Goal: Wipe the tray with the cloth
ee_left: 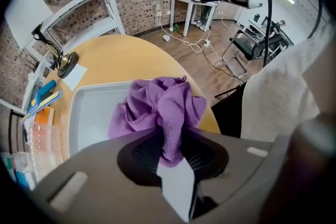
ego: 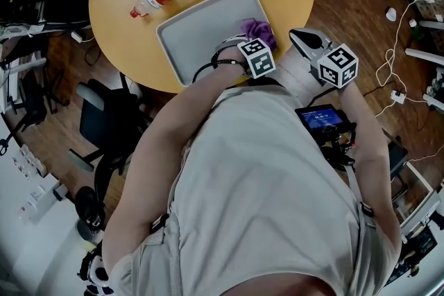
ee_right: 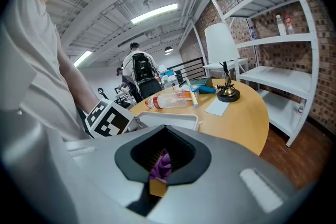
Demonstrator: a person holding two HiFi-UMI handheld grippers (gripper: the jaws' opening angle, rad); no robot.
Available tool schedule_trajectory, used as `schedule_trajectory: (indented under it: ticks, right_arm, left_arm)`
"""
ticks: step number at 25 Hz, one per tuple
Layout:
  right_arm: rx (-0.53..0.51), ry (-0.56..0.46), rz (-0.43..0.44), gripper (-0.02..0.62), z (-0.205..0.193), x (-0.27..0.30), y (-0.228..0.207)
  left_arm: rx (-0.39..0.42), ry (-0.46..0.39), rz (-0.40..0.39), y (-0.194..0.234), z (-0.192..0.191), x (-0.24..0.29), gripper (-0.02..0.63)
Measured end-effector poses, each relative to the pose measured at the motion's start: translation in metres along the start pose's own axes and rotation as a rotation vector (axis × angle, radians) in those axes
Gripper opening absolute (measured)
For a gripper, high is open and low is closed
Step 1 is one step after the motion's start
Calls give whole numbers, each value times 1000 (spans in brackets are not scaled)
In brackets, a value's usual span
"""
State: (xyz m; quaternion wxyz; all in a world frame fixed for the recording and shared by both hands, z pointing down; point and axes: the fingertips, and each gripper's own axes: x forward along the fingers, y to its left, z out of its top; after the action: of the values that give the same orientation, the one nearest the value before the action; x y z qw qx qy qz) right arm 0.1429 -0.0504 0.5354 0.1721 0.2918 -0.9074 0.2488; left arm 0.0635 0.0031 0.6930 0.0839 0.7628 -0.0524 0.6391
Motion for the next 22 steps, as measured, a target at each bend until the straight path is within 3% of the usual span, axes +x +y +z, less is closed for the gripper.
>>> schedule_trajectory:
  ticks: [8,13,22]
  right_arm:
    - [-25,13,20,3,6,3,5]
    - [-47,17,43,3,10,17,7]
    - [-73,31,104,3,12,29,23]
  left_arm:
    - [-31,-36,4,-7,-16,0,95]
    - [-31,-6,46,-11,-87,-10,95]
    - [-122,59,58,-33,-197,-29,95]
